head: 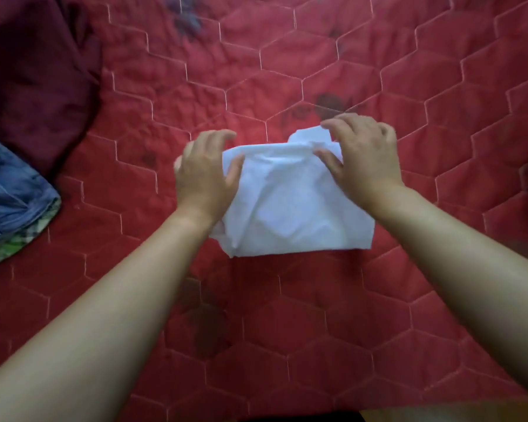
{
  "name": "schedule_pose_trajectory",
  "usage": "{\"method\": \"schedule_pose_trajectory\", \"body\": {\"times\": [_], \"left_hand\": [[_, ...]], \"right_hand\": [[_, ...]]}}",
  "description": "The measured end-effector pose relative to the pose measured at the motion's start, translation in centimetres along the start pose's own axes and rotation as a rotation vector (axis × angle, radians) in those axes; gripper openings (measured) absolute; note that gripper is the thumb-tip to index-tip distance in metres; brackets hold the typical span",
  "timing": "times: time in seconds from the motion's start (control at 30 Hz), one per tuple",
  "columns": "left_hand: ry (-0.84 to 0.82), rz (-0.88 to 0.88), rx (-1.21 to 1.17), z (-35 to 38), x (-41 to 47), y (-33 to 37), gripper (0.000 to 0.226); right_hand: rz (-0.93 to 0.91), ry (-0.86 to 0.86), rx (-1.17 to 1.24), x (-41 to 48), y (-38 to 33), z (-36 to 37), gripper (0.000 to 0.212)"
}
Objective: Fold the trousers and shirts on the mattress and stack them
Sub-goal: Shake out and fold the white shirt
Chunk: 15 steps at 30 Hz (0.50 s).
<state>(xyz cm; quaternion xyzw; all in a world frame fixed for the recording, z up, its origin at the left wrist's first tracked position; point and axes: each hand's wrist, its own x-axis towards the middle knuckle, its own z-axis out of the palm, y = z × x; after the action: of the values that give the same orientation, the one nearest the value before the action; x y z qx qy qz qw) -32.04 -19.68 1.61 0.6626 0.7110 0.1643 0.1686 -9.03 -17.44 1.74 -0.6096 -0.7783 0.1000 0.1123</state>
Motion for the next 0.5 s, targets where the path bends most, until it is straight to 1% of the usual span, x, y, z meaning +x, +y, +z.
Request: {"method": "schedule_pose_trajectory", "body": {"times": [0.07,0.17,0.23,0.3,0.4,0.5], "left_hand": [[-0.036,-0.039,0.043,2.2,0.3,-0.1,0.04],[-0.168,0.04,0.15,4.8,-2.7,-0.1,0.044],[-0.228,0.1,0.228,6.0,-4.9,-0.5,0.042],[-0.283,0.099,0.267,6.8,-6.1,-1.1,0.044],[-0.333,0.034,0.221,7.7,-5.6,-2.1,0.053],[-0.348,0.007,0.214,8.8,-4.2,-2.7,0.056]], "right_hand": [[0.093,0.006,0.002,-0.8,0.1,1.7,0.042],[0.202,-0.004,0.033,-4.0,0.2,3.5,0.045],[0.288,0.011,0.071,-5.7,0.6,4.3,0.047],[0.356,-0.017,0.11,-6.7,0.7,5.3,0.049],[0.367,-0.125,0.128,-6.8,0.8,7.3,0.055],[0.337,-0.16,0.097,-5.5,1.7,8.8,0.057]]}}
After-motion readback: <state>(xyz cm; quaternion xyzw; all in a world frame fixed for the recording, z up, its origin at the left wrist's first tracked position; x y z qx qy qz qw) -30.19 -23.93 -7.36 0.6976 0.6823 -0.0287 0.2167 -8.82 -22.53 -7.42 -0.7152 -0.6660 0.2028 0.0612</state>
